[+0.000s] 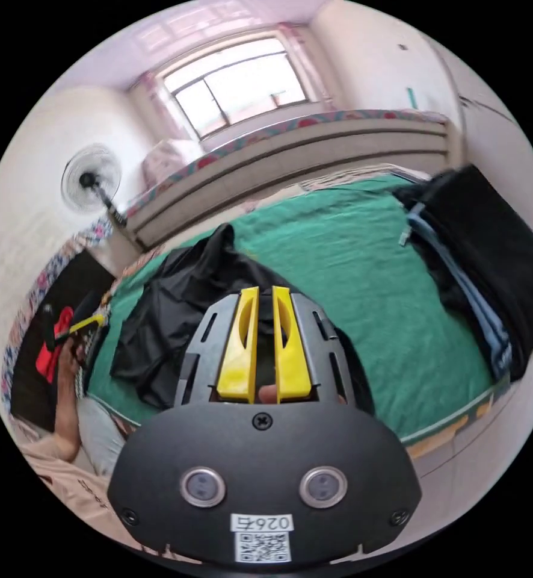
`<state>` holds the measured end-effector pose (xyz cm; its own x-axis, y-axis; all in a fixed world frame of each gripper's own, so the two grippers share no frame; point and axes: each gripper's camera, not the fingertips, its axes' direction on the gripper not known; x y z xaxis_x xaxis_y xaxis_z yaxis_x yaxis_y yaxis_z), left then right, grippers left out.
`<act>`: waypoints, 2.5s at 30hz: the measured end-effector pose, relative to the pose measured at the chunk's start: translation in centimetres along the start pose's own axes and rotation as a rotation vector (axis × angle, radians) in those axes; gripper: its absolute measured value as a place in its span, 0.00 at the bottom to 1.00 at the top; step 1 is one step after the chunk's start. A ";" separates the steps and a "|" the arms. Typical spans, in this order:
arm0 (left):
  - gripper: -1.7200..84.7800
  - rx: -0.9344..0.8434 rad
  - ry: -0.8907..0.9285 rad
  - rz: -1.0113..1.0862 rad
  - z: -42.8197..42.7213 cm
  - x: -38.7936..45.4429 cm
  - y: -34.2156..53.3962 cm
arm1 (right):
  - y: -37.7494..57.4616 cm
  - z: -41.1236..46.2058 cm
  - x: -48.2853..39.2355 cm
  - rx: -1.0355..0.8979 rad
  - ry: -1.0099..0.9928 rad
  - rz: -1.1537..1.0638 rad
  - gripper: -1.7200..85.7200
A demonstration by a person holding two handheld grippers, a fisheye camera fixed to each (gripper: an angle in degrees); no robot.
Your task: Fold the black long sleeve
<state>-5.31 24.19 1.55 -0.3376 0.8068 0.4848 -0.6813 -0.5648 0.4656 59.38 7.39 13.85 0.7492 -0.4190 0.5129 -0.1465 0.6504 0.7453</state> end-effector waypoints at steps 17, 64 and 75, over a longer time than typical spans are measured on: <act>0.03 -0.427 0.049 0.246 13.4 6.5 0.3 | -9.6 19.2 -12.6 -0.320 0.202 -0.428 0.01; 0.01 -0.244 0.284 0.599 10.2 24.7 8.1 | 26.7 22.4 -18.8 -0.796 0.305 -1.201 0.01; 0.01 -0.361 0.761 0.864 14.2 29.8 9.9 | 1.4 12.9 -17.2 -0.105 -0.046 -0.385 0.17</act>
<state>-12.90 40.20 31.12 -0.9852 0.1502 -0.0826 -0.1427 -0.9856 -0.0902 37.99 7.29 11.55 0.7064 -0.6711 0.2250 0.2079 0.5005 0.8404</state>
